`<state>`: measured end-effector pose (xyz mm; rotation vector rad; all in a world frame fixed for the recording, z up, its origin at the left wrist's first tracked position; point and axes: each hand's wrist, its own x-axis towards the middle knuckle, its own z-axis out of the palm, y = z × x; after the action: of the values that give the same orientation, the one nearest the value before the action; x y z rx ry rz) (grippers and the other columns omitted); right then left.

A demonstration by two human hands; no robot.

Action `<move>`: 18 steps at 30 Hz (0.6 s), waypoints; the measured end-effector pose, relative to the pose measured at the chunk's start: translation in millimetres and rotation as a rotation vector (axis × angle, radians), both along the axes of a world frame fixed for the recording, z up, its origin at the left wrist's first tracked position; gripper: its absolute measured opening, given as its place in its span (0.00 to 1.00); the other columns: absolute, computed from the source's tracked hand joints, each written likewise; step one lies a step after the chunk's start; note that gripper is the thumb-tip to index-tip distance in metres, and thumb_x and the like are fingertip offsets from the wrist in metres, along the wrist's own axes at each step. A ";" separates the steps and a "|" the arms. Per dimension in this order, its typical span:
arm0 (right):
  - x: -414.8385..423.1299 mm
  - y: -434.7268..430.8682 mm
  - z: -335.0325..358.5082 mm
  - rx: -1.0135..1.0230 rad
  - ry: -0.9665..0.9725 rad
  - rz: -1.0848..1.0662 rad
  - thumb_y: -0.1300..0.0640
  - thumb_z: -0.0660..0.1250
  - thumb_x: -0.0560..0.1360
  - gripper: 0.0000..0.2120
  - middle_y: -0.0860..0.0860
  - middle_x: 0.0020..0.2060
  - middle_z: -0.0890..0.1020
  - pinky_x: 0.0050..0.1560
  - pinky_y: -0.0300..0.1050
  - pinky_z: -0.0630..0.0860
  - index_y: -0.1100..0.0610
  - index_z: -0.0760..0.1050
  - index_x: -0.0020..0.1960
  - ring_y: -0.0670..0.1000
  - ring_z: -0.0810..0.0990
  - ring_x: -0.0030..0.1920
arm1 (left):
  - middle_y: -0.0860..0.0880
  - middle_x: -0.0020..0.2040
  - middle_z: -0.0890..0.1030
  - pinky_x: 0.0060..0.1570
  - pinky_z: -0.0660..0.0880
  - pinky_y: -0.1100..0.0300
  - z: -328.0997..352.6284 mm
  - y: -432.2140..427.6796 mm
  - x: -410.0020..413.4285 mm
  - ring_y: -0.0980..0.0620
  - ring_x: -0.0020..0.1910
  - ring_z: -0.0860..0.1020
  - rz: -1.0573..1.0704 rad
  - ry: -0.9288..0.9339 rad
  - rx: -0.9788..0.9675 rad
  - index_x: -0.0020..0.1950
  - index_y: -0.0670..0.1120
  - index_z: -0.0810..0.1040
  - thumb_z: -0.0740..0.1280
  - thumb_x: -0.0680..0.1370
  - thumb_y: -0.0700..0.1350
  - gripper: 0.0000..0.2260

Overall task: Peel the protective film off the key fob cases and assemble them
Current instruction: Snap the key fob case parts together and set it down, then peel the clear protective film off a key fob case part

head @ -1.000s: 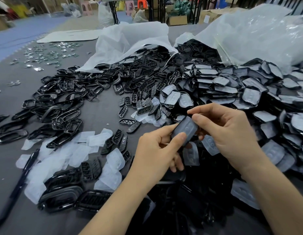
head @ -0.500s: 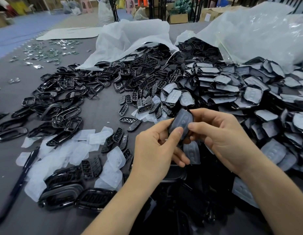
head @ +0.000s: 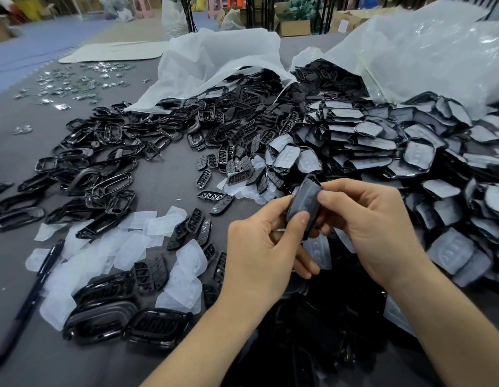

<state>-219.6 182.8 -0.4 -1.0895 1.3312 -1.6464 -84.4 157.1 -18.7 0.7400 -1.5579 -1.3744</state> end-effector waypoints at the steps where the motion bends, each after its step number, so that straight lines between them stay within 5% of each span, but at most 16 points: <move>1: 0.1 -0.1 0.0 -0.011 0.011 -0.009 0.70 0.63 0.75 0.13 0.57 0.28 0.81 0.27 0.38 0.73 0.60 0.82 0.38 0.50 0.77 0.25 | 0.47 0.32 0.82 0.21 0.73 0.65 -0.3 0.1 0.0 0.50 0.21 0.79 -0.001 0.001 -0.003 0.51 0.59 0.79 0.64 0.79 0.40 0.13; 9: -1.0 -0.5 -0.5 0.002 0.001 0.030 0.56 0.65 0.77 0.13 0.59 0.30 0.82 0.28 0.39 0.74 0.65 0.81 0.39 0.52 0.78 0.26 | 0.49 0.33 0.83 0.21 0.73 0.65 -1.9 -3.1 0.2 0.50 0.21 0.79 -0.010 0.002 0.049 0.52 0.57 0.79 0.65 0.80 0.38 0.12; 13: -1.9 -0.1 1.7 0.025 0.075 0.011 0.59 0.71 0.70 0.02 0.54 0.31 0.82 0.28 0.38 0.74 0.58 0.81 0.41 0.49 0.78 0.28 | 0.48 0.31 0.83 0.22 0.74 0.64 -0.6 -4.2 0.2 0.50 0.22 0.79 -0.026 -0.047 0.082 0.52 0.57 0.79 0.65 0.78 0.45 0.07; 16: -16.8 1.3 10.3 0.022 0.161 -0.138 0.62 0.71 0.72 0.05 0.51 0.29 0.82 0.28 0.36 0.73 0.53 0.81 0.43 0.46 0.76 0.27 | 0.53 0.34 0.84 0.29 0.78 0.60 1.7 -8.4 6.0 0.52 0.28 0.81 0.118 -0.151 -0.028 0.50 0.61 0.79 0.61 0.75 0.57 0.09; 18: -36.5 6.1 21.0 0.026 0.209 -0.265 0.61 0.71 0.73 0.05 0.50 0.28 0.82 0.27 0.34 0.72 0.51 0.80 0.44 0.44 0.76 0.25 | 0.59 0.42 0.84 0.39 0.78 0.62 3.2 -16.8 14.3 0.59 0.38 0.81 0.268 -0.260 -0.181 0.52 0.60 0.80 0.60 0.77 0.56 0.10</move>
<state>-256.1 188.9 20.6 -1.1331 1.6890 -1.7327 -70.1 140.3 -15.4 1.0042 -1.6860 -0.9562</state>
